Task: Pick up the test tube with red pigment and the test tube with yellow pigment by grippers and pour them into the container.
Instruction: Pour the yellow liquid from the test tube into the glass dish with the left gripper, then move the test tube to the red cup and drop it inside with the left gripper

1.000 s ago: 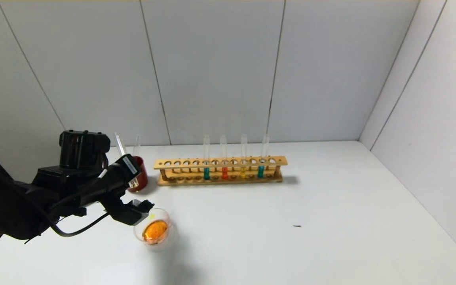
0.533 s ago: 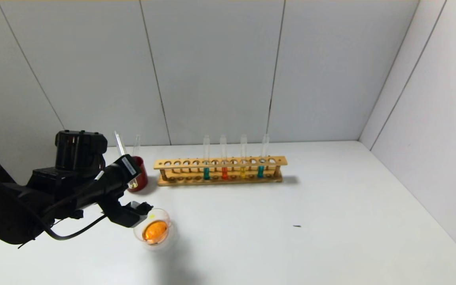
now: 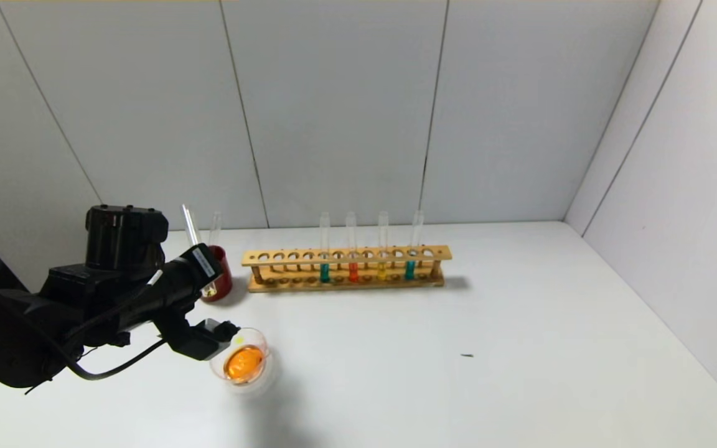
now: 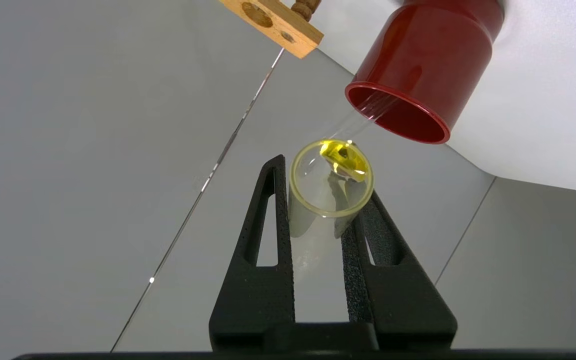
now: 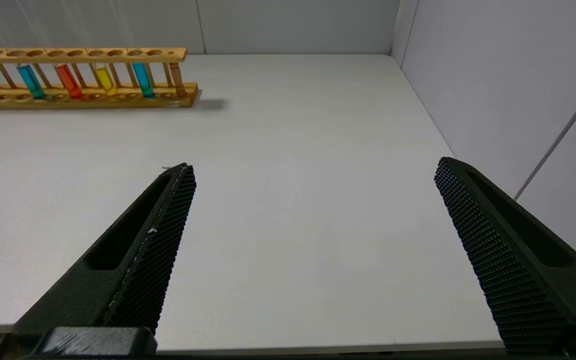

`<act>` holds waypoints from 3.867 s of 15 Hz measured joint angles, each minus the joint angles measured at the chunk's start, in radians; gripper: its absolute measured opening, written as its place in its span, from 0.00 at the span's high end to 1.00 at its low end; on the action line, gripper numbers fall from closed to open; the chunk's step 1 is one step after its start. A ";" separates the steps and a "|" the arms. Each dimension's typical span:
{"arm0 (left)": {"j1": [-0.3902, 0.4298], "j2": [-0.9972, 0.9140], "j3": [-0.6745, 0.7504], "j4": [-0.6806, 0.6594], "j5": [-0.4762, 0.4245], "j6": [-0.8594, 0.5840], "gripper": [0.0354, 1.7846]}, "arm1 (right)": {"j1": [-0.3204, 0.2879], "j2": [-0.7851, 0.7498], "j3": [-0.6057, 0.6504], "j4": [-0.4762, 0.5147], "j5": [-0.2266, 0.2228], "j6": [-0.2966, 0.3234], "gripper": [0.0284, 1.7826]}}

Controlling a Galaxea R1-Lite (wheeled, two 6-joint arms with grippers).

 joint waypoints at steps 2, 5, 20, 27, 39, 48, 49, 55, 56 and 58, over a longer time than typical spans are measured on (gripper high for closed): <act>-0.001 -0.005 0.000 0.000 -0.004 -0.012 0.84 | 0.000 0.000 0.000 0.000 0.000 0.000 0.02; 0.000 -0.027 0.006 -0.001 -0.007 -0.170 0.84 | 0.000 0.000 0.000 0.000 0.000 0.000 0.02; 0.182 -0.189 -0.113 0.068 -0.298 -2.147 0.84 | 0.000 0.000 0.000 0.000 0.000 0.000 0.02; 0.287 -0.076 -0.199 0.051 -0.429 -2.310 0.84 | 0.000 0.000 0.000 0.000 0.000 0.000 0.02; 0.327 0.174 -0.367 -0.029 -0.420 -2.349 0.84 | 0.000 0.000 0.000 0.000 0.000 0.000 0.02; 0.358 0.228 -0.357 -0.037 -0.417 -2.345 0.84 | 0.000 0.000 0.000 0.000 0.000 0.000 0.02; 0.359 0.236 -0.357 -0.037 -0.418 -2.343 0.84 | 0.000 0.000 0.000 0.000 0.000 0.000 0.02; 0.359 0.282 -0.371 -0.039 -0.418 -2.341 0.84 | 0.000 0.000 0.000 0.000 0.000 0.000 0.02; 0.359 0.288 -0.376 -0.039 -0.418 -2.342 0.84 | 0.000 0.000 0.000 0.000 0.000 0.000 0.02; 0.360 0.299 -0.379 -0.039 -0.419 -2.342 0.84 | 0.000 0.000 0.000 0.000 0.000 0.000 0.02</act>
